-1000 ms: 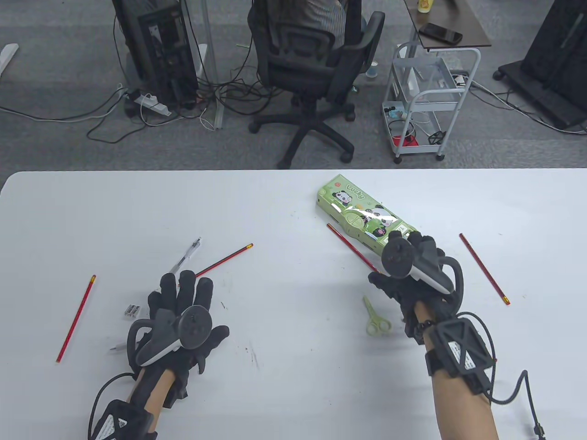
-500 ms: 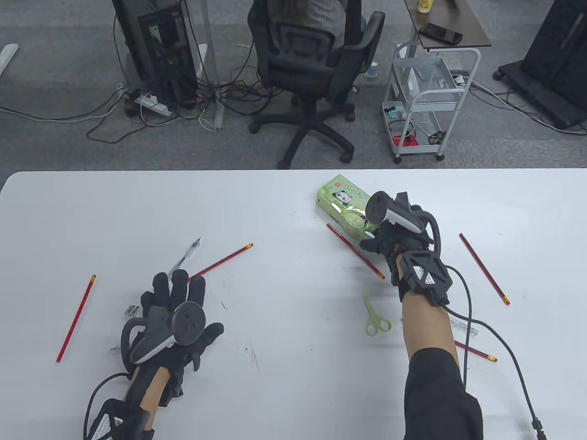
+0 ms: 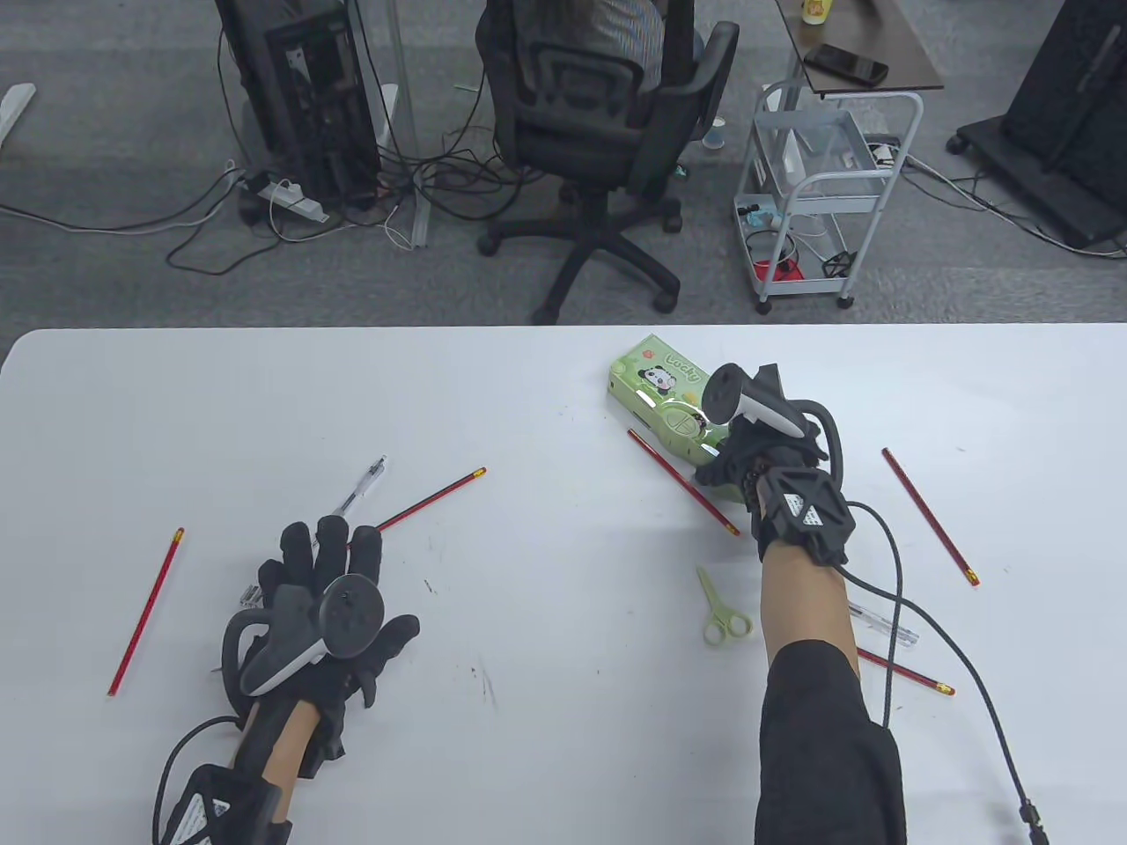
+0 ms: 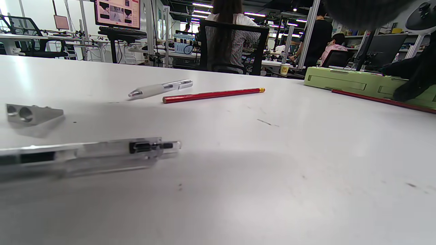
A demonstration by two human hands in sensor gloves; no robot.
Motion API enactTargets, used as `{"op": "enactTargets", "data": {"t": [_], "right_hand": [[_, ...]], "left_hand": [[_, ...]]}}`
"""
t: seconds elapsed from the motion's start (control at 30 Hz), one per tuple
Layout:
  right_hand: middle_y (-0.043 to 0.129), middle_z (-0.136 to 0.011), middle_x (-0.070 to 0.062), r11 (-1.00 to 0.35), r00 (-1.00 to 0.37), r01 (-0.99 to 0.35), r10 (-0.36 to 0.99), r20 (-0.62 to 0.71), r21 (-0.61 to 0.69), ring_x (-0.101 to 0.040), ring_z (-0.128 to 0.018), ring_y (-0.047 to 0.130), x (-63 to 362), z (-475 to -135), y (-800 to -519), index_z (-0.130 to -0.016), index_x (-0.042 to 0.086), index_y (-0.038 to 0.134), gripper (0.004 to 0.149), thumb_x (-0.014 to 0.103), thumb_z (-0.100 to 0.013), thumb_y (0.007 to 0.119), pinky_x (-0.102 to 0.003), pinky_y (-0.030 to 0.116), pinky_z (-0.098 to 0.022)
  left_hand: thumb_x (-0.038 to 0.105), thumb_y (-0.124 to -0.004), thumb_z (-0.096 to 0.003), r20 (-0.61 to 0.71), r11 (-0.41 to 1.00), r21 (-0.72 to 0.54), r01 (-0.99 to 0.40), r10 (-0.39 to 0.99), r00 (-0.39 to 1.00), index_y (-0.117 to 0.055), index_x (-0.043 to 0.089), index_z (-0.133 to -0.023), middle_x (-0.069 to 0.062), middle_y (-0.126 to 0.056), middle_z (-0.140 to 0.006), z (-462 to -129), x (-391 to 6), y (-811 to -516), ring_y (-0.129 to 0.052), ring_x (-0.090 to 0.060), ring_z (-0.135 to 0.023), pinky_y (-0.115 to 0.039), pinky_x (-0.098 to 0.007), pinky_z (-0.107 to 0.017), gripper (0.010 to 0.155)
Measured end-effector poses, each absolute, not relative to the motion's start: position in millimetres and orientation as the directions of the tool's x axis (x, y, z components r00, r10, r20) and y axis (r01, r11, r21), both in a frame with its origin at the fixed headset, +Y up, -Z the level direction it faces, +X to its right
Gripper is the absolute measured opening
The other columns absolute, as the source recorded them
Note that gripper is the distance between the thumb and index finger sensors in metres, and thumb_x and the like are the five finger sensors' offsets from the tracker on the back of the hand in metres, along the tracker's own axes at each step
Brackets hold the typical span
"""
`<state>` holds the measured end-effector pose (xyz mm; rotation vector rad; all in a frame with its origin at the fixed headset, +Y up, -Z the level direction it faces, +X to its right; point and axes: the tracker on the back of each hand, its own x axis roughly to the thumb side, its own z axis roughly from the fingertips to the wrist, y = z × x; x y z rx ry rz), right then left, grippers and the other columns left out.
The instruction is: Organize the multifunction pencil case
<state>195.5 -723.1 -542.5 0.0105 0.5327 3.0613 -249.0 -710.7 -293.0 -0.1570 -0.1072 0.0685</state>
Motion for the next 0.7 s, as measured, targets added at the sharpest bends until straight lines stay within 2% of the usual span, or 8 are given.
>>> {"op": "enactTargets", "data": {"t": [0.07, 0.17, 0.27, 0.4, 0.5, 0.7], "right_hand": [[0.038, -0.105, -0.048, -0.954, -0.996, -0.084, 0.087, -0.004, 0.288, -0.071, -0.091, 0.048, 196.7, -541.1, -719.2, -0.110, -0.011, 0.014, 0.119, 0.060, -0.046, 0.084, -0.079, 0.045, -0.066], [0.043, -0.104, -0.047, -0.977, -0.998, -0.060, 0.066, 0.022, 0.207, -0.070, -0.090, 0.053, 196.6, -534.4, -705.3, -0.110, -0.013, 0.021, 0.117, 0.060, -0.045, 0.085, -0.080, 0.047, -0.066], [0.044, -0.105, -0.047, -0.977, -0.993, -0.096, 0.107, 0.049, 0.188, -0.070, -0.090, 0.054, 196.4, -522.5, -687.4, -0.111, -0.012, 0.023, 0.117, 0.061, -0.045, 0.085, -0.079, 0.049, -0.066], [0.045, -0.105, -0.046, -0.984, -0.977, -0.099, 0.124, 0.171, 0.150, -0.069, -0.090, 0.056, 184.3, -489.8, -656.0, -0.111, -0.012, 0.025, 0.116, 0.062, -0.045, 0.086, -0.079, 0.050, -0.066], [0.046, -0.105, -0.045, -0.986, -0.958, -0.090, 0.124, 0.258, 0.142, -0.069, -0.090, 0.056, 170.1, -463.8, -645.8, -0.112, -0.011, 0.027, 0.116, 0.062, -0.044, 0.086, -0.078, 0.050, -0.066], [0.047, -0.105, -0.045, -0.985, -0.912, -0.062, 0.123, 0.392, 0.164, -0.069, -0.090, 0.056, 133.7, -410.0, -657.5, -0.112, -0.009, 0.029, 0.114, 0.062, -0.044, 0.087, -0.078, 0.050, -0.066]], "left_hand": [[0.067, -0.062, -0.0427, 0.099, 0.986, -0.157, -0.064, 0.080, 0.992, -0.005, 0.023, -0.108, -0.020, -0.001, -0.119, -292.9, -249.7, -710.4, -0.001, -0.056, -0.104, -0.023, -0.078, -0.068, 0.097], [0.067, -0.062, -0.0428, 0.094, 0.986, -0.153, -0.060, 0.075, 0.993, -0.005, 0.022, -0.108, -0.020, -0.002, -0.119, -292.9, -251.4, -710.0, -0.002, -0.056, -0.104, -0.023, -0.078, -0.068, 0.097], [0.067, -0.061, -0.0427, 0.093, 0.987, -0.149, -0.062, 0.077, 0.993, -0.005, 0.022, -0.108, -0.020, -0.002, -0.119, -293.5, -253.4, -709.2, -0.002, -0.056, -0.104, -0.023, -0.078, -0.068, 0.097], [0.067, -0.061, -0.0427, 0.097, 0.986, -0.148, -0.074, 0.089, 0.991, -0.005, 0.022, -0.108, -0.020, -0.002, -0.119, -294.0, -254.6, -708.8, -0.002, -0.056, -0.104, -0.024, -0.078, -0.068, 0.097], [0.067, -0.061, -0.0427, 0.108, 0.986, -0.141, -0.084, 0.100, 0.989, -0.005, 0.022, -0.108, -0.020, -0.002, -0.119, -291.4, -253.1, -706.3, -0.002, -0.056, -0.104, -0.024, -0.078, -0.068, 0.097], [0.067, -0.061, -0.0427, 0.135, 0.987, -0.129, -0.100, 0.118, 0.984, -0.006, 0.022, -0.108, -0.020, -0.002, -0.119, -286.5, -248.0, -702.0, -0.003, -0.056, -0.104, -0.024, -0.078, -0.068, 0.097]]}}
